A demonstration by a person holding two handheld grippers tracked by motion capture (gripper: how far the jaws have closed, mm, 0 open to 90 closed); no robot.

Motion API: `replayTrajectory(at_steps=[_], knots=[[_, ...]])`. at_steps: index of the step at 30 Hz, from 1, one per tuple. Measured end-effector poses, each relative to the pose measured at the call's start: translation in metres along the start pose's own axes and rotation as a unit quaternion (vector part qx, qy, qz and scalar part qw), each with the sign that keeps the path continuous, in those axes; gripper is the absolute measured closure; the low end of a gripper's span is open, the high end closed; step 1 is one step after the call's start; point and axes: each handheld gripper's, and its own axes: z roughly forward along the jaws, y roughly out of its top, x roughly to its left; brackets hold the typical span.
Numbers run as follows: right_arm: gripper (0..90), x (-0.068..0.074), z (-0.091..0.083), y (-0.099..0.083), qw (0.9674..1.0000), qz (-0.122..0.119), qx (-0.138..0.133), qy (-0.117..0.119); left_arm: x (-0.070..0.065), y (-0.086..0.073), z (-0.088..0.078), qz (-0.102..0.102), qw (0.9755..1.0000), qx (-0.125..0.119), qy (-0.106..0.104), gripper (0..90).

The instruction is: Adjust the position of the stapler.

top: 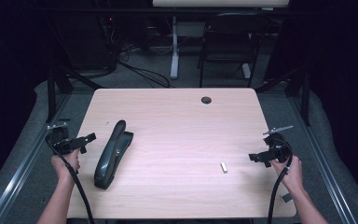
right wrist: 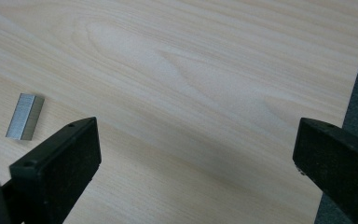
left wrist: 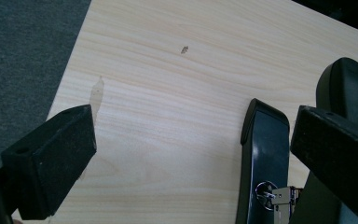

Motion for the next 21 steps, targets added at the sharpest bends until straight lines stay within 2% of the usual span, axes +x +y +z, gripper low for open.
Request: replayTrajectory(at_steps=[4,5,6,9,11,14,16,17,18,19,21], knots=[[0.5,0.002,-0.001,0.001,0.9999,-0.008,-0.006,-0.006,-0.003,0.001,-0.001,0.005,1.0000,0.004,0.002,0.2],[0.5,0.003,-0.002,0.001,0.9999,-0.012,-0.003,-0.006,-0.004,0.001,-0.002,0.002,1.0000,0.003,-0.001,0.0],[0.5,0.003,-0.001,0.002,0.9999,-0.014,-0.003,-0.008,-0.005,0.002,-0.004,-0.010,0.9999,0.002,-0.012,0.0],[0.5,0.003,0.000,0.002,0.9999,-0.015,0.004,-0.005,-0.009,0.003,-0.006,-0.008,0.9998,0.001,-0.018,0.0],[0.0,0.003,0.000,-0.001,0.9999,-0.011,0.003,-0.002,-0.013,0.004,-0.005,-0.002,0.9998,0.004,-0.019,0.0],[0.0,0.003,-0.004,-0.001,0.9998,-0.017,-0.008,-0.003,-0.023,0.004,-0.005,0.020,0.9991,0.019,-0.032,0.0],[0.0,0.005,-0.005,0.000,0.9998,-0.017,-0.012,-0.004,-0.026,0.004,-0.006,0.024,0.9990,0.016,-0.035,0.0],[0.0,0.007,-0.004,0.002,0.9997,-0.025,-0.007,-0.004,-0.031,0.004,-0.008,0.031,0.9986,0.013,-0.040,0.0],[0.0,0.008,-0.002,0.002,0.9996,-0.027,-0.004,-0.002,-0.031,0.004,-0.008,0.031,0.9986,0.013,-0.040,0.0],[0.0,0.009,0.000,0.002,0.9997,-0.026,-0.002,0.003,-0.035,0.003,-0.011,0.044,0.9973,0.012,-0.056,0.0],[0.0,0.009,0.000,0.002,0.9996,-0.025,-0.003,0.013,-0.037,0.003,-0.012,0.052,0.9965,0.009,-0.064,0.0]])
